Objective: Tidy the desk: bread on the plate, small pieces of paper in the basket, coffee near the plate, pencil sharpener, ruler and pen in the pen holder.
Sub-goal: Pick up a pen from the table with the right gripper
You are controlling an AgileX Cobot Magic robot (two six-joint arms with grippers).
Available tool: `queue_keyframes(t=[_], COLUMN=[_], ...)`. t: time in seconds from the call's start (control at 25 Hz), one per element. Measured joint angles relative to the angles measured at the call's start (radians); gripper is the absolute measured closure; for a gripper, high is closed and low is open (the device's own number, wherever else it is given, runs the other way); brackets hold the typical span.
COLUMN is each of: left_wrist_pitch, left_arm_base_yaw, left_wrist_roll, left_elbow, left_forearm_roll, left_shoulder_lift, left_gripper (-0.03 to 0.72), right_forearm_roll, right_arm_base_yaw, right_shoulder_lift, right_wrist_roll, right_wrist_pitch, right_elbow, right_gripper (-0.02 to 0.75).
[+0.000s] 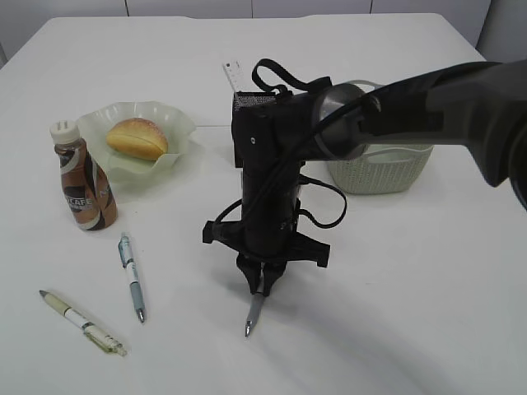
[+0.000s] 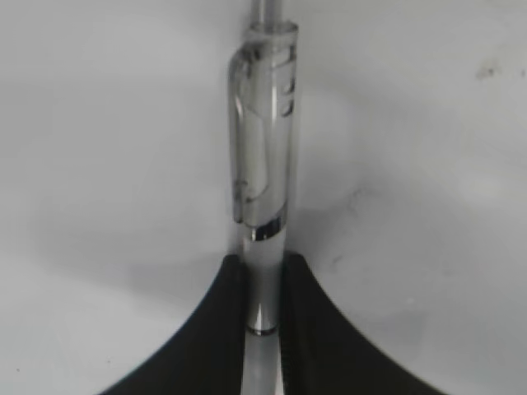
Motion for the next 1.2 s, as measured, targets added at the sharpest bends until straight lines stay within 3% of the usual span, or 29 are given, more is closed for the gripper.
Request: queue_keyframes(t=[0.32,0.72,1.0,1.2], left_wrist_pitch=[0.000,0.000,0.000,0.000], left_arm_base_yaw=[0.000,0.000,0.000,0.000], left_wrist_roll=[0.000,0.000,0.000,0.000], left_elbow=[0.000,0.000,0.000,0.000], left_forearm_roll=[0.000,0.000,0.000,0.000], left_shoulder_lift=[0.000,0.000,0.000,0.000], left_gripper=[0.381,0.381,0.381,0.381], right_forearm_roll=[-0.013,-0.068,-0.142,-0.156], right_arm_base_yaw=[0.000,0.004,0.010,0.010], right_shoulder_lift=[0.002,0.001,-0.122,-0.258], right_wrist_roll=[-0.243,-0.626,-0.685,-0.751], right_wrist_pitch=[0.128,0.142,0.151,0.044], right_elbow=[-0.012,-0.142,-0.146,-0.142], right_gripper=[0.668,0.668,0.668,0.668])
